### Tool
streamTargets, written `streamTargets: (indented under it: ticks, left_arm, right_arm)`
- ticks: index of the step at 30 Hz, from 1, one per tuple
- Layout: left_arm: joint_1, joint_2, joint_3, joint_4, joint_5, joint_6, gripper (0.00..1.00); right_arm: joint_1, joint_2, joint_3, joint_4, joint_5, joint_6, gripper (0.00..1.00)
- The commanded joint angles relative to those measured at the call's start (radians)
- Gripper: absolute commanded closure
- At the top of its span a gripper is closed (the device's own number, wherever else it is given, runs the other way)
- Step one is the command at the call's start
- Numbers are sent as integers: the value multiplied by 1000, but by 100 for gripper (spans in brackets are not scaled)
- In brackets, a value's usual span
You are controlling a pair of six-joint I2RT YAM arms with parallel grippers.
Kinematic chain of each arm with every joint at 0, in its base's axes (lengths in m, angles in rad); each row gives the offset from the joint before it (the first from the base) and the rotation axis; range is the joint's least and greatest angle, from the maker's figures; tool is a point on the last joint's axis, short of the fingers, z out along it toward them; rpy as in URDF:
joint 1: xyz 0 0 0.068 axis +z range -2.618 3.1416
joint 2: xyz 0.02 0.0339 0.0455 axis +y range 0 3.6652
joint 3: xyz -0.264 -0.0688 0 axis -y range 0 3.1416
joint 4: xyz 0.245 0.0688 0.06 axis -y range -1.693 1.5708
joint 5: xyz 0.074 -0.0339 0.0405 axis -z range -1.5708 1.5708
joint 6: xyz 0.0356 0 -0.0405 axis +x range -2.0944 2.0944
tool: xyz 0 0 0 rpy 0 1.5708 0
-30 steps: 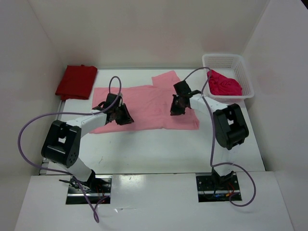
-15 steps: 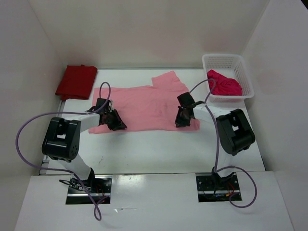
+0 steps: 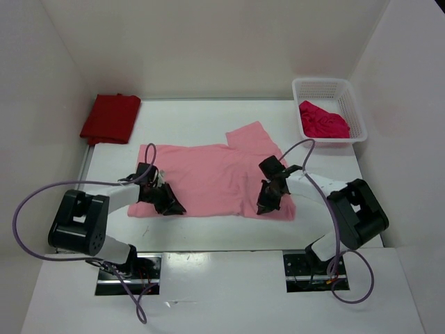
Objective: Fold and stack the t-shirts
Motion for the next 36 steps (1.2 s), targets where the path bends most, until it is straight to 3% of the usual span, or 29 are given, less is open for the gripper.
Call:
streamTargets:
  ticks: [1,5,6,8,9,10,11,13,16,18,23,36]
  left_arm:
    - [-8,-91,-33,-155,-30,-24,72]
    - [41,-181,123,-224,-77,29,71]
    - [55,-181,242,-224,-108,45,70]
    - [106,-142,356,-186,-162,71,71]
    - [123,-122,398,-157,-189,80,73]
    - [140,-99,456,-126,-244,80,75]
    - [175,-42,479,-73,-274,68,83]
    - [199,15,515,-28,-387,68,92]
    - [233,139,593,21,-499,71,94]
    - [264,234,665,33,-553,86,81]
    - [305,400,768,61,-627,106,60]
    - [305,596,906,23,-667,177,58]
  right_arm:
    - [12,-78,-12,-79,-26,56,100]
    - [-78,-112,121,-105,-3,-21,82]
    - [-89,-124,196,-105,11,-65,76]
    - [-108,-124,257,-75,11,-107,76]
    - [-121,-124,294,-52,11,-140,82]
    - [-121,-108,313,-33,11,-140,96]
    - [-121,-70,333,-10,0,-156,100]
    - [-121,-31,374,19,-36,-167,100]
    - [-121,17,385,73,-66,-167,100]
    - [-121,26,385,85,-66,-167,100]
    - [-121,26,336,106,-89,-190,96]
    - [-121,46,268,149,-119,-190,93]
